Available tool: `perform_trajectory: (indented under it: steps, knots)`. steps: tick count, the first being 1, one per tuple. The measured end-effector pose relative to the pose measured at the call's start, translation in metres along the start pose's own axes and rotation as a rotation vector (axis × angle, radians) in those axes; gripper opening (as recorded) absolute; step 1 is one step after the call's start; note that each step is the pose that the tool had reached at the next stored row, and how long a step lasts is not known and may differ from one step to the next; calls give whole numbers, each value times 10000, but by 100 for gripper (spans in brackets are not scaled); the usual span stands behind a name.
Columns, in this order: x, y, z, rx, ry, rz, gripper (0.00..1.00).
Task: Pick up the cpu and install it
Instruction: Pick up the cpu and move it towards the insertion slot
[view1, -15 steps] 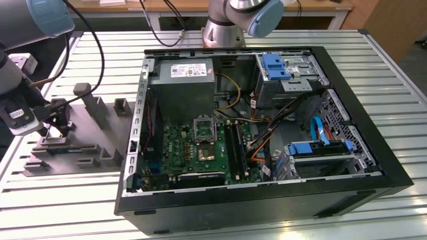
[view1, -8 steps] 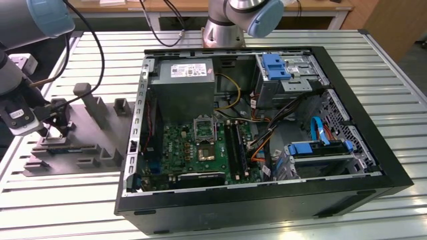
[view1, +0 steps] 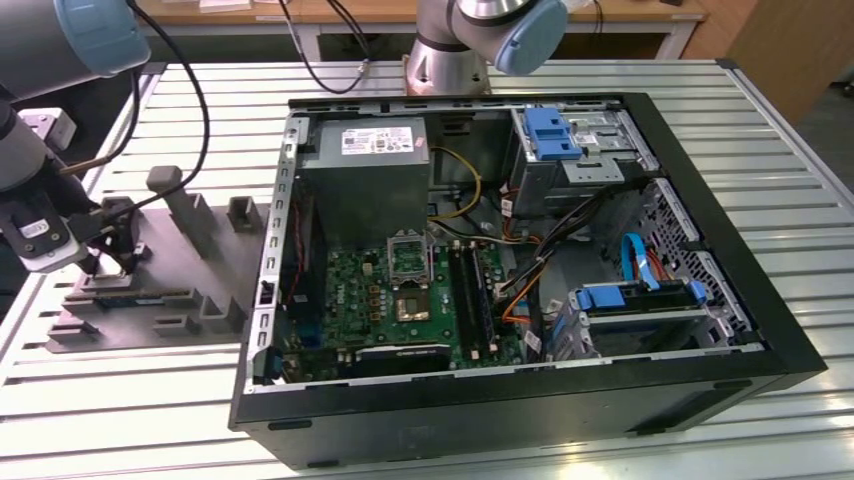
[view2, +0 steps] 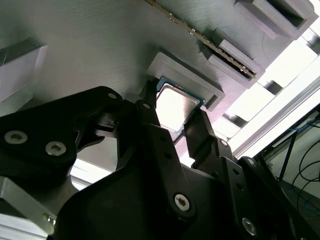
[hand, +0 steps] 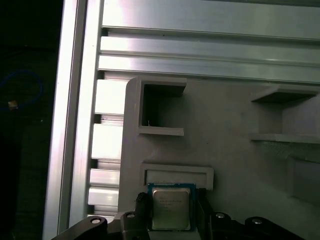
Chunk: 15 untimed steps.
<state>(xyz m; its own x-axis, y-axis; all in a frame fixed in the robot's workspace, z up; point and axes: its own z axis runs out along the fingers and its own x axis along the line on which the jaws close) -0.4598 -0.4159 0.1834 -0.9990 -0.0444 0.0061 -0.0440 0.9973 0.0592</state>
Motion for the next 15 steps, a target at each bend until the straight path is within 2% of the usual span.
perform_trajectory:
  steps: [3,6,11,15]
  knots:
    - [-1,1,-8,-3,-6,0,47]
    - [0,4,-67,2,-3,0,47]
    - [1,12,-193,12,-2,0,47]
    - [2,20,-328,21,-1,0,47]
